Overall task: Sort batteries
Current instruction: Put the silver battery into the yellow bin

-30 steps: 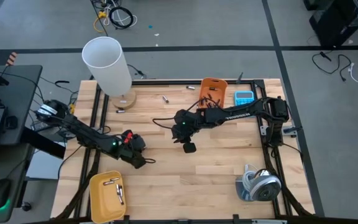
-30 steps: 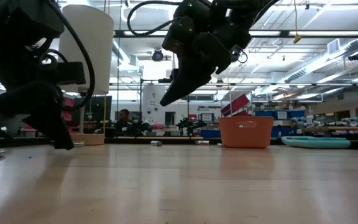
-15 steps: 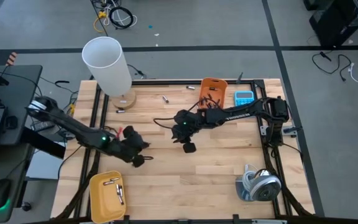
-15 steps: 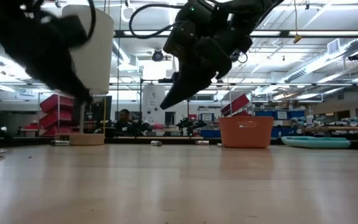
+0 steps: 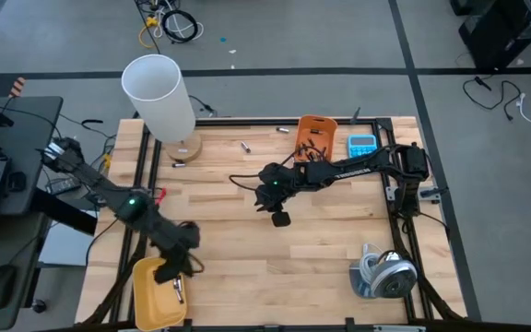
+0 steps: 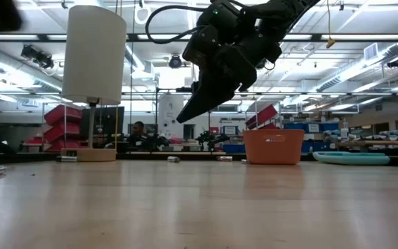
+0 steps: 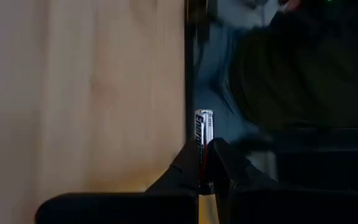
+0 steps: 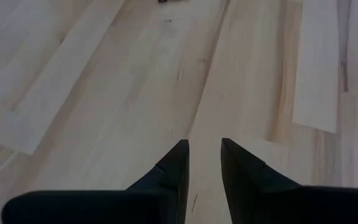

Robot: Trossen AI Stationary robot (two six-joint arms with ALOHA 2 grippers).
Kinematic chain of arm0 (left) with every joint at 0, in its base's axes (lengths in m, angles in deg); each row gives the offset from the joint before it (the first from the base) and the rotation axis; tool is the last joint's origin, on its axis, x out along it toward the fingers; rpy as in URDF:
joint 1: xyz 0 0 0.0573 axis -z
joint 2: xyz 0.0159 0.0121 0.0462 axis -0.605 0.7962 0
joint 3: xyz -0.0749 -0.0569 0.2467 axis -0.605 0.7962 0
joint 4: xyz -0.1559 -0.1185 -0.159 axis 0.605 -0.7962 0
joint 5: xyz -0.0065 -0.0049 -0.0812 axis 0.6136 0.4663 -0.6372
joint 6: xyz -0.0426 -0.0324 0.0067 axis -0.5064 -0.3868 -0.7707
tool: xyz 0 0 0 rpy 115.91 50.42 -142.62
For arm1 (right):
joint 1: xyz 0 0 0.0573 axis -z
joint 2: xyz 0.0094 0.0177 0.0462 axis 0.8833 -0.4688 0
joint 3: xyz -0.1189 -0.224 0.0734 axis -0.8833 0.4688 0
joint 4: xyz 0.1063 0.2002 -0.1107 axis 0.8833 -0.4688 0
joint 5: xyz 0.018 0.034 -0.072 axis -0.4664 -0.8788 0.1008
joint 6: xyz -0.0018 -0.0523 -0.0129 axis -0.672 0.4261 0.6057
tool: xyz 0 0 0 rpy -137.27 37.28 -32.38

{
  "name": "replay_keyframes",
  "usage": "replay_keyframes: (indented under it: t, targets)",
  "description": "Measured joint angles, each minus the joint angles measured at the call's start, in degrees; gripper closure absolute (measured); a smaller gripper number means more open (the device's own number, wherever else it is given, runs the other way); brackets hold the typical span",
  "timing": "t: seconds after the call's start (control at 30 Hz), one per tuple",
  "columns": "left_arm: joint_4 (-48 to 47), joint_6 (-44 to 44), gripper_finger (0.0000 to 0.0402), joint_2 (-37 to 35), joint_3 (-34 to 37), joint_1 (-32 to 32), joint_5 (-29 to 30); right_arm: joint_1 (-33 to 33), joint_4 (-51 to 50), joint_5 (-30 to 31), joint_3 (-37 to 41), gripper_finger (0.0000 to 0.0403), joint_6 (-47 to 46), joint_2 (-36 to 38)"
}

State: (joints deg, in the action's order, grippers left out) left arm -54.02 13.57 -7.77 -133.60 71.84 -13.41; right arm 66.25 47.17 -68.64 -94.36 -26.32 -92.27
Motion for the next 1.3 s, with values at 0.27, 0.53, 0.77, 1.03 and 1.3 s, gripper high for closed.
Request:
replay_keyframes:
  t: [0.27,0.53,0.77,1.03,1.3]
  targets:
    - [-7.94,-26.39,0.0391,2.90,-2.42,14.75,5.21,-0.17,0.64,-0.44,0.00,0.0324,0.06,0.00]
    - [-8.42,-38.67,0.0367,10.81,-2.40,22.61,9.89,-0.17,1.37,-0.48,0.00,0.0324,0.42,0.00]
    - [-8.91,-49.01,0.0305,14.49,-2.40,25.18,6.81,-0.27,1.53,-0.52,0.00,0.0324,0.08,0.00]
    - [-11.05,-54.44,0.0269,14.49,-2.38,25.53,4.13,-0.35,4.56,-0.49,0.00,0.0324,0.04,0.00]
    - [-17.32,-54.46,0.0267,14.34,-2.38,25.51,4.45,-2.38,14.38,13.83,-0.14,0.0324,0.17,0.00]
